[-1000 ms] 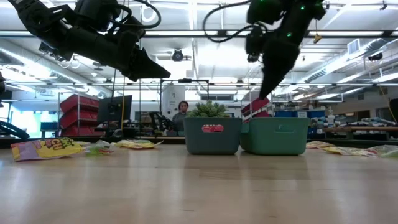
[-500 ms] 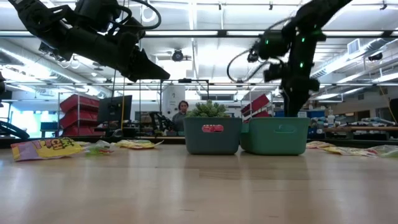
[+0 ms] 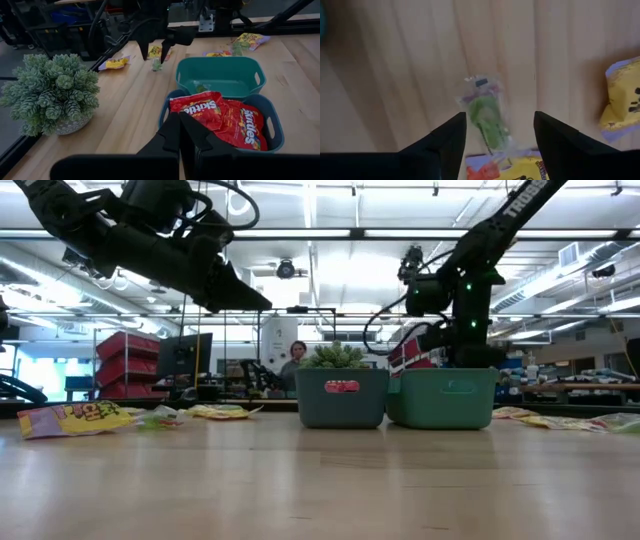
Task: Sort candy
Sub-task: Put the green gummy into the green bin
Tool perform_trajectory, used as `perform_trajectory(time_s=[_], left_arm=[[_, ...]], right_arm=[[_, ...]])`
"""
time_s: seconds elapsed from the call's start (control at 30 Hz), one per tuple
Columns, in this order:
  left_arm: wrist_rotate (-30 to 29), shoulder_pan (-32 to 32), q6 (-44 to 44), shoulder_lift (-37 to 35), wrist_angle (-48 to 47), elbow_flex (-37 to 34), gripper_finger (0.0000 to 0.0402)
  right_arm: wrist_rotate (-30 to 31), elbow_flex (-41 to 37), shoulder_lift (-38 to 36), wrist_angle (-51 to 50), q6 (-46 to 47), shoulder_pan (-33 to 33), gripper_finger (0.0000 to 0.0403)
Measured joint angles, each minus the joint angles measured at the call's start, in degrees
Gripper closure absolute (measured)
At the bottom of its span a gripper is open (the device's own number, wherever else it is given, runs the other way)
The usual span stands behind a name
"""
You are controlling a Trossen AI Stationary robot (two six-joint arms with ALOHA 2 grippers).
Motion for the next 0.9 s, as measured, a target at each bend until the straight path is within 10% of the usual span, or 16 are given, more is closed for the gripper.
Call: perform_trajectory(time_s=[0.53, 0.9], left_arm=[[0.0, 0.0, 0.0, 0.0, -1.0, 0.0, 0.0401], [0.0, 0.0, -0.3, 0.0, -0.9, 0.0, 0.0401]], right_arm=[[-3.5, 1.4, -0.6, -3.3, 0.1, -1.8, 0.0388], [-6.6, 8.7, -11.8, -15.1, 9.1, 4.1, 0.0400]])
